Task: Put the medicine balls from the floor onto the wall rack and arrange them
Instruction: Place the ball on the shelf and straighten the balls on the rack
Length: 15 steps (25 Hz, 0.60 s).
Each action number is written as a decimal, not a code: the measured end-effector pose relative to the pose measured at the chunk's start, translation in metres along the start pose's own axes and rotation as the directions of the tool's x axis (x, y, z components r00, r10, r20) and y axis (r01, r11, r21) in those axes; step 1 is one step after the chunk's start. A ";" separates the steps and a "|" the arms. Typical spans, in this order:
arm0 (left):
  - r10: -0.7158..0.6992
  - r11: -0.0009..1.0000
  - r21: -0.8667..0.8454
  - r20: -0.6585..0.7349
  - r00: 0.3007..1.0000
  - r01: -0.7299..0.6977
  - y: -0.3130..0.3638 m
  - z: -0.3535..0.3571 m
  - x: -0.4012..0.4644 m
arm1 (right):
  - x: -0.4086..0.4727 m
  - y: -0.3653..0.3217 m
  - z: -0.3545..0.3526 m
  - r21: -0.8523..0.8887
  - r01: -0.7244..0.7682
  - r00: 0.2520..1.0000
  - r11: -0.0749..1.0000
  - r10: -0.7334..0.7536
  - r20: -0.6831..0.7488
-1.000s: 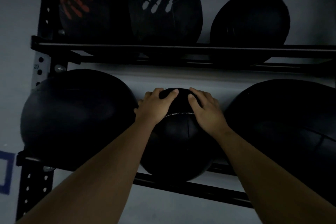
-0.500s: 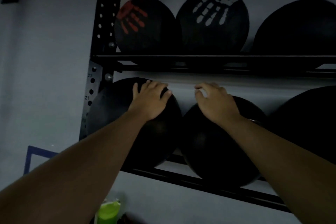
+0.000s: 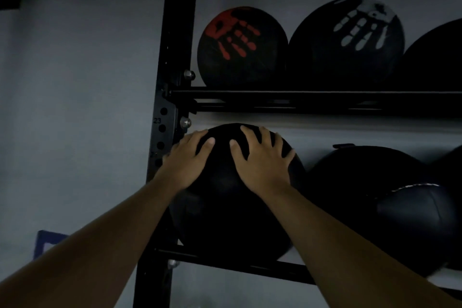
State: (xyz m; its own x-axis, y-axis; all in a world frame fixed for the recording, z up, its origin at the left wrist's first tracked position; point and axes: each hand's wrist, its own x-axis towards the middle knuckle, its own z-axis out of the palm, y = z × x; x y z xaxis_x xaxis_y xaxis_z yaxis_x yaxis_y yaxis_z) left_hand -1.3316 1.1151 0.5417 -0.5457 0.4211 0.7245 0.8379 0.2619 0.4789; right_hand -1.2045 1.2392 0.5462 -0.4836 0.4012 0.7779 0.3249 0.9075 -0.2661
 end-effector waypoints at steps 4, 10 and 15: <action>0.024 0.997 -0.072 -0.120 0.992 -0.033 0.003 0.021 0.001 | -0.002 0.011 0.003 -0.018 0.010 0.999 1.000 -0.011 -0.038; 0.032 0.999 -0.024 -0.090 0.995 -0.034 0.001 0.019 0.005 | -0.002 0.009 0.002 -0.024 0.007 1.000 1.000 -0.007 -0.026; -0.023 0.997 -0.073 -0.062 0.998 0.019 0.016 0.012 0.005 | 0.001 0.017 -0.022 -0.016 0.041 0.983 0.999 -0.037 0.180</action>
State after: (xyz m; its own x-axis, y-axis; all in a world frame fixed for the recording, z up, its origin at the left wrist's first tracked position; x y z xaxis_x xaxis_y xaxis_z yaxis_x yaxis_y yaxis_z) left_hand -1.3205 1.1317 0.5467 -0.5647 0.3598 0.7427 0.8244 0.2054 0.5274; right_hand -1.1811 1.2525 0.5551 -0.6335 0.3828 0.6725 0.3178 0.9211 -0.2249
